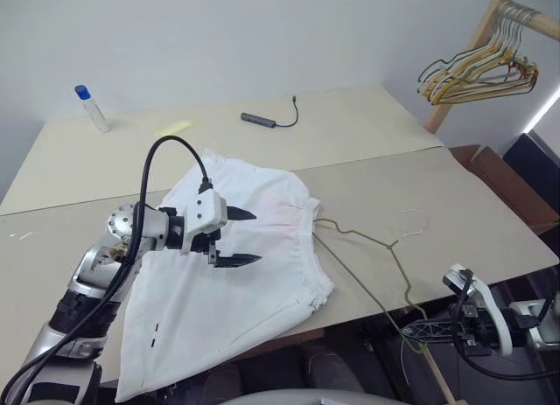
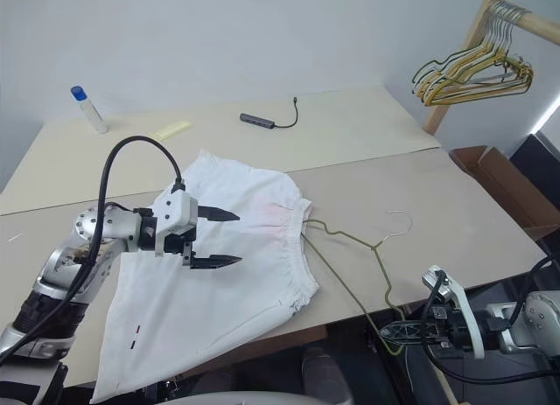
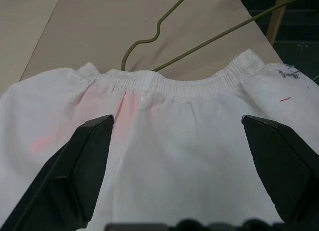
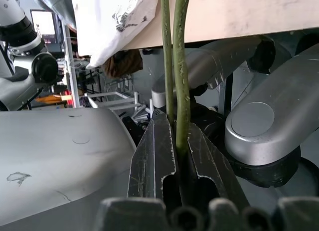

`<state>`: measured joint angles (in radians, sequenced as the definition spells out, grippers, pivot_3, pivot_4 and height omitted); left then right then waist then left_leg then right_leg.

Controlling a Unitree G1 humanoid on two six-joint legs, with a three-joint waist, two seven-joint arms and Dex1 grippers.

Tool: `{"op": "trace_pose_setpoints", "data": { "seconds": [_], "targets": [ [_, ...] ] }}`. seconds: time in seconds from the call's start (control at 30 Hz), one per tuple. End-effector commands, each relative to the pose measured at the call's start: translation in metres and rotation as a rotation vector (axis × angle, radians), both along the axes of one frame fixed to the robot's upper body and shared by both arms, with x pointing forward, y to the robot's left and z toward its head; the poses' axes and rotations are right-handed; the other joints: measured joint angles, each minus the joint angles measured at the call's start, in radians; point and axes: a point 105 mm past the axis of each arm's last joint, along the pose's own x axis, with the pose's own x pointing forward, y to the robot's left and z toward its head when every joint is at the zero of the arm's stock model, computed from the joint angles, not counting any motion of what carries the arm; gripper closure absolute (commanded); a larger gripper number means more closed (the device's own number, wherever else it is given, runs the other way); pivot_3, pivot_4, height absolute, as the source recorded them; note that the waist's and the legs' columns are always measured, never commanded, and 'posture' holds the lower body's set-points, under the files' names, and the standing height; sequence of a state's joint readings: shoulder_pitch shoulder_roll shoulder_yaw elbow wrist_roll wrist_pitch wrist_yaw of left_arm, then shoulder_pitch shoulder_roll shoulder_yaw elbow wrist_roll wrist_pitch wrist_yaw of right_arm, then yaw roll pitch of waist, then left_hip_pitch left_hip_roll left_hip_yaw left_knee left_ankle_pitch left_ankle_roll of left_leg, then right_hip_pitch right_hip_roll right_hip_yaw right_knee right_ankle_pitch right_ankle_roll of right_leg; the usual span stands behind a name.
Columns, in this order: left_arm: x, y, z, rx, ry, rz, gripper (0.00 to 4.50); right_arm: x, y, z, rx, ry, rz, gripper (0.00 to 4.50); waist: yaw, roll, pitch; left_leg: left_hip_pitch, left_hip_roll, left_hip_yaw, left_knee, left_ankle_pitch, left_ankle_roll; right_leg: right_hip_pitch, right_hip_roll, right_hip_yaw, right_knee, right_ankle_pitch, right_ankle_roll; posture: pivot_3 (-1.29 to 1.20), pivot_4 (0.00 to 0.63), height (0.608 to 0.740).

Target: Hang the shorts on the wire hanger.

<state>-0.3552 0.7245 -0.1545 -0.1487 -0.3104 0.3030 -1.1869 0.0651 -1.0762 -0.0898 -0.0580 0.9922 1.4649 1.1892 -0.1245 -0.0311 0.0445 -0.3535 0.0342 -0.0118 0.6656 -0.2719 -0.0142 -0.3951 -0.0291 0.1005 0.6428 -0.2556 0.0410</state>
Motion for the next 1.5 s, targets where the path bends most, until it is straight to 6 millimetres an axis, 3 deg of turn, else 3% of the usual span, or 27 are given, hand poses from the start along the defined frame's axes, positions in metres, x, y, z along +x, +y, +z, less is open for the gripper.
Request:
{"op": "trace_pose_setpoints", "data": {
  "seconds": [0.03, 0.53, 0.87, 1.1, 1.5],
  "targets": [
    [0.0, -0.004, 0.008, -0.003, -0.053, -0.015, 0.03, 0.006, 0.001, 0.011, 0.019, -0.046, 0.015, 4.5, 0.0, 0.0, 0.0, 0.0, 0.0, 0.0, 0.0, 0.0, 0.0, 0.0, 0.0, 0.0, 0.0, 0.0, 0.0, -0.11, 0.0, 0.74],
    [-0.001, -0.003, 0.006, 0.004, -0.064, 0.007, 0.03, 0.054, -0.001, 0.01, -0.021, -0.045, 0.03, 4.5, 0.001, 0.001, 0.0, 0.0, 0.0, 0.0, 0.0, 0.0, 0.0, 0.0, 0.0, 0.0, 0.0, 0.0, 0.0, -0.07, 0.0, 0.74],
    [-0.005, -0.004, 0.003, -0.004, -0.063, 0.027, 0.03, 0.055, -0.003, 0.014, -0.011, -0.037, 0.155, 4.5, 0.008, 0.001, 0.0, 0.001, 0.0, -0.001, 0.001, 0.0, 0.0, -0.001, 0.0, -0.001, 0.0, 0.0, 0.0, -0.05, 0.0, 0.74],
    [-0.003, -0.005, -0.001, 0.0, -0.062, 0.033, 0.03, 0.08, -0.007, 0.014, -0.034, -0.069, 0.129, 4.5, 0.005, 0.001, 0.0, 0.001, 0.0, -0.001, 0.002, 0.0, 0.0, -0.001, 0.0, -0.001, 0.001, 0.0, 0.0, -0.05, 0.0, 0.74],
    [-0.003, -0.003, 0.002, -0.005, -0.077, 0.054, 0.03, 0.106, 0.008, 0.018, -0.073, -0.125, 0.219, 4.5, 0.016, 0.002, 0.0, 0.0, 0.0, -0.001, 0.003, 0.0, 0.0, -0.006, 0.0, 0.0, 0.003, 0.001, -0.001, -0.01, 0.0, 0.74]
  ]
}}
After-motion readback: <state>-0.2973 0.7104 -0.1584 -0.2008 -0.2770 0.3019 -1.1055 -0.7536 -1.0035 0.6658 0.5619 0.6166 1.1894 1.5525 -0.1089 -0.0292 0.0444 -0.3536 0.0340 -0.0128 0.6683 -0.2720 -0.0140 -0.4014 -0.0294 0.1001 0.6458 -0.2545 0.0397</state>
